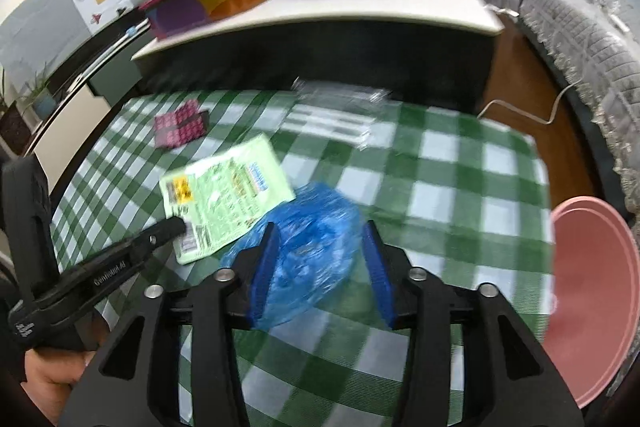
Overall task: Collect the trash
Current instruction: 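Grasp the green-white packet with the left gripper while the right gripper grasps the blue bag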
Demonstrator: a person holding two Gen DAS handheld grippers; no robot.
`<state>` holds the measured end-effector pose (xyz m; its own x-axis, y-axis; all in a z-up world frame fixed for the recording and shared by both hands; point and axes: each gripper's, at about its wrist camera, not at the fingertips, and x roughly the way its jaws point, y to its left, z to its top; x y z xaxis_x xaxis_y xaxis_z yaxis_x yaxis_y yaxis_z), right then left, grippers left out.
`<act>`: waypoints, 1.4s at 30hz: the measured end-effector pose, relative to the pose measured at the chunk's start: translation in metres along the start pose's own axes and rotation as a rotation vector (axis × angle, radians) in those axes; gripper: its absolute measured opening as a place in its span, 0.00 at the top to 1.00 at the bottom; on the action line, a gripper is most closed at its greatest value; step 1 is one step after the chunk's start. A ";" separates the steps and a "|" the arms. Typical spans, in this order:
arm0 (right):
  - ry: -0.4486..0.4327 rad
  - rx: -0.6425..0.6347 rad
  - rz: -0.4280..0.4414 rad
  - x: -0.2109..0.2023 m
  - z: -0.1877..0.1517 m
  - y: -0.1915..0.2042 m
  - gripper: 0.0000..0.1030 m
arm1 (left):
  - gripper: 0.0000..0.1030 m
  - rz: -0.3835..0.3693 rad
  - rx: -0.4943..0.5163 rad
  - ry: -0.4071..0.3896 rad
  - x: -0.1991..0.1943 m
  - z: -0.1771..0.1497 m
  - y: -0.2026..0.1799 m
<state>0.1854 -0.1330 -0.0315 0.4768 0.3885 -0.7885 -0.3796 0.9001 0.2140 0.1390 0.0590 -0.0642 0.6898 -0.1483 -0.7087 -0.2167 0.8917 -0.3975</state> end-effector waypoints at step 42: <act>-0.140 0.014 -0.121 -0.058 -0.002 -0.029 0.97 | 1.00 0.021 0.273 -0.153 -0.051 -0.003 -0.055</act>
<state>0.1670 -0.1819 0.0074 0.6245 0.3002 -0.7210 -0.3020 0.9442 0.1315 0.1135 0.0168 -0.0079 0.7876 -0.0811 -0.6108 -0.0524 0.9789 -0.1976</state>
